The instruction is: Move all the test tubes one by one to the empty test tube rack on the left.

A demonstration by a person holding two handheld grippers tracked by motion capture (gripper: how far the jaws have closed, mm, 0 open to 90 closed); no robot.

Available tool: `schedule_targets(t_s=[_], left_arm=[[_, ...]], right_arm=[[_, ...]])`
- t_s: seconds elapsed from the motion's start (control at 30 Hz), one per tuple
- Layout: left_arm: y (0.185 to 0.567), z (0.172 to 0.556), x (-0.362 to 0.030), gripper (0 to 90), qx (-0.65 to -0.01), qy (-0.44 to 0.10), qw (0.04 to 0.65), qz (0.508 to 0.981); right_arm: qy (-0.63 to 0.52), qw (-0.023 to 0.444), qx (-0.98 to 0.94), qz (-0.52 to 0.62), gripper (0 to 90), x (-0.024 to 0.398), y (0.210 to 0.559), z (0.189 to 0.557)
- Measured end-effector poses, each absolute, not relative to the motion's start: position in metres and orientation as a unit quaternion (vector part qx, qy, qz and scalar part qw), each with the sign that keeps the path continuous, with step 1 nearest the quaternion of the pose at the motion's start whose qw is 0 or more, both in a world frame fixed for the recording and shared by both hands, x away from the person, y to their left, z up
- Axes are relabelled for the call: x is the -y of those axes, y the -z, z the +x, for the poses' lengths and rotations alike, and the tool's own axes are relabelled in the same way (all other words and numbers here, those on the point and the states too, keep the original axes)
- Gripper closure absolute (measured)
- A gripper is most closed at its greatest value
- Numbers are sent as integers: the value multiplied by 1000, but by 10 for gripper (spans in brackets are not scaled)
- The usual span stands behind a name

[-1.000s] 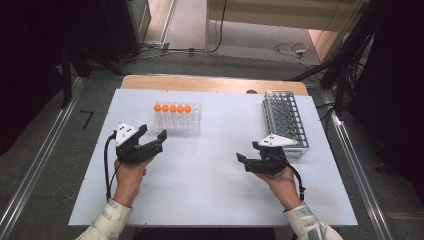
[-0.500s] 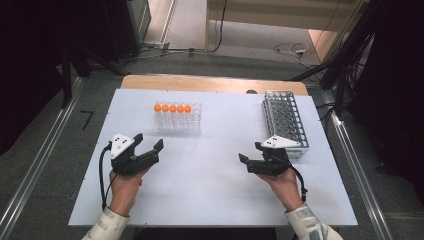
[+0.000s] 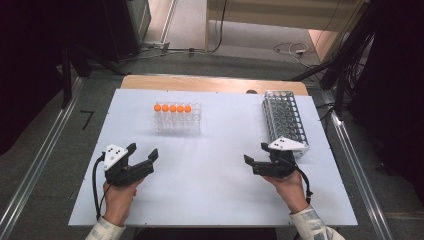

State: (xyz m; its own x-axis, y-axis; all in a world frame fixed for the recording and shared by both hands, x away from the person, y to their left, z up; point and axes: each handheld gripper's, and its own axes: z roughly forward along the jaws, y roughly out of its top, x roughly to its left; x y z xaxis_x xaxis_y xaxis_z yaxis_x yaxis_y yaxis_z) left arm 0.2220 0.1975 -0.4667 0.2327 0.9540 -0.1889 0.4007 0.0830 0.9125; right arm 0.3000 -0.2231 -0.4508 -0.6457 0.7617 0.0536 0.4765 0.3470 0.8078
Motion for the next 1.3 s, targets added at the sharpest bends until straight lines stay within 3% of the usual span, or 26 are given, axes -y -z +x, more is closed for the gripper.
schedule_targets(t_s=[1.3], left_arm=[[481,204,-227,192,-571,-308,455,610]], right_arm=[[-420,191,-773,435,192,291,457,286]])
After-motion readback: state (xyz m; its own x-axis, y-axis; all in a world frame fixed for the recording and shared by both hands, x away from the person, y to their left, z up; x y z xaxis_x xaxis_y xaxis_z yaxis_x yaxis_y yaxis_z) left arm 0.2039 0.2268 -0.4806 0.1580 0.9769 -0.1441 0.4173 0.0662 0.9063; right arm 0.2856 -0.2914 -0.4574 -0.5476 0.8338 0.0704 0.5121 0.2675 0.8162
